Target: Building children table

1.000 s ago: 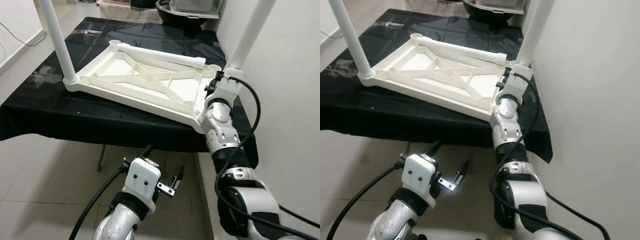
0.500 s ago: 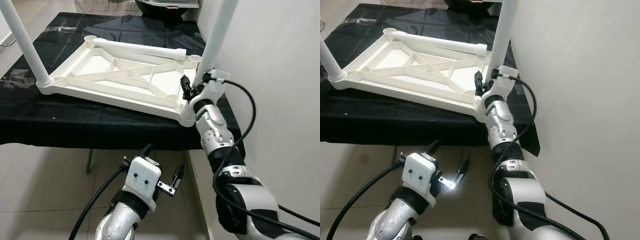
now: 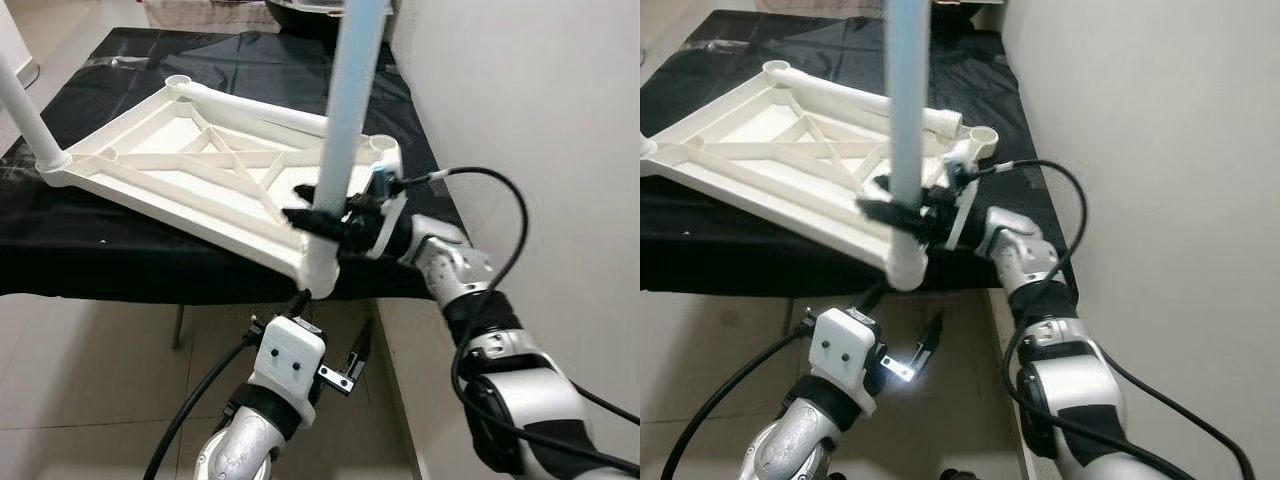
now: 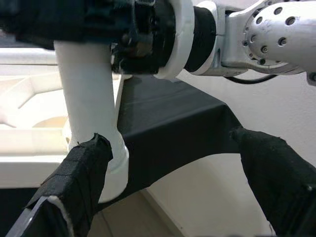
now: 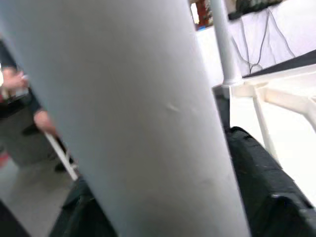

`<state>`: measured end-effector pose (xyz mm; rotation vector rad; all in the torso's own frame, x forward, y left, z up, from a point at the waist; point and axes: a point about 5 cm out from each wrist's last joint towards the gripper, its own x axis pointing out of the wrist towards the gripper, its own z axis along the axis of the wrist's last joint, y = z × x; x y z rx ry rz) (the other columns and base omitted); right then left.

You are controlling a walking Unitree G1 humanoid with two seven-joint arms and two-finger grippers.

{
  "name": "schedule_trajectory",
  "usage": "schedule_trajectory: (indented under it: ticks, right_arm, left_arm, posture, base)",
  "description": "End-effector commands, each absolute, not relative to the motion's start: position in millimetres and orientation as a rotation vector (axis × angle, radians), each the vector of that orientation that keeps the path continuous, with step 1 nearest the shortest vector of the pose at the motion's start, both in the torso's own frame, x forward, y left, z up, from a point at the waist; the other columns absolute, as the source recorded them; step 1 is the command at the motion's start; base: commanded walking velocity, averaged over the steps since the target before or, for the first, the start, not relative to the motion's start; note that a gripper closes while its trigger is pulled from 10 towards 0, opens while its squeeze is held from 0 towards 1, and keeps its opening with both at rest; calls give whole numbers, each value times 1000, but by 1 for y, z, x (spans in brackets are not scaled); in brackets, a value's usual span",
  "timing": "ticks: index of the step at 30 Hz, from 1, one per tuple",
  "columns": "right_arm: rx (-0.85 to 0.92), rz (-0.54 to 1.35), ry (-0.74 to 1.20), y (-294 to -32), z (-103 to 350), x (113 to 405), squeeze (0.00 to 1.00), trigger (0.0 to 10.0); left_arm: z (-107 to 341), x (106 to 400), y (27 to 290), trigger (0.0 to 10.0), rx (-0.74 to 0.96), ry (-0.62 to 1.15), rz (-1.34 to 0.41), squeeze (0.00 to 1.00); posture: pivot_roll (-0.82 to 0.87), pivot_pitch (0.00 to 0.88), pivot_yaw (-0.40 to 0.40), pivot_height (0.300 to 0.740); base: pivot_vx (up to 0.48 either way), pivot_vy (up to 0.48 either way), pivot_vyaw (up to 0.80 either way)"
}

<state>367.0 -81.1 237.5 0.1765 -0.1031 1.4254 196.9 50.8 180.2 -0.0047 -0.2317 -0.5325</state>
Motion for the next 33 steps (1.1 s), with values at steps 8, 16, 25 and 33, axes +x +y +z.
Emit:
schedule_trajectory:
  ticks: [8, 16, 25, 33]
  right_arm:
    - [5, 1005, -38, -78, 219, 389, 0, 0]
    - [53, 345, 31, -123, 207, 411, 0, 0]
    - [169, -399, 113, -160, 172, 394, 0, 0]
    - [267, -279, 8, -135, 186, 400, 1000, 10000]
  left_arm:
    - [180, 194, 50, 10000, -5, -233, -538, 0]
    - [180, 195, 53, 10000, 1, -241, -519, 0]
    - [183, 199, 57, 10000, 24, -263, -490, 0]
    - [182, 201, 64, 10000, 41, -263, -467, 0]
  posture:
    - [116, 191, -96, 740]
    - [109, 186, -92, 740]
    - [116, 170, -92, 740]
    - [116, 166, -95, 740]
  base:
    - [0, 0, 0]
    - [0, 0, 0]
    - [0, 0, 0]
    - [0, 0, 0]
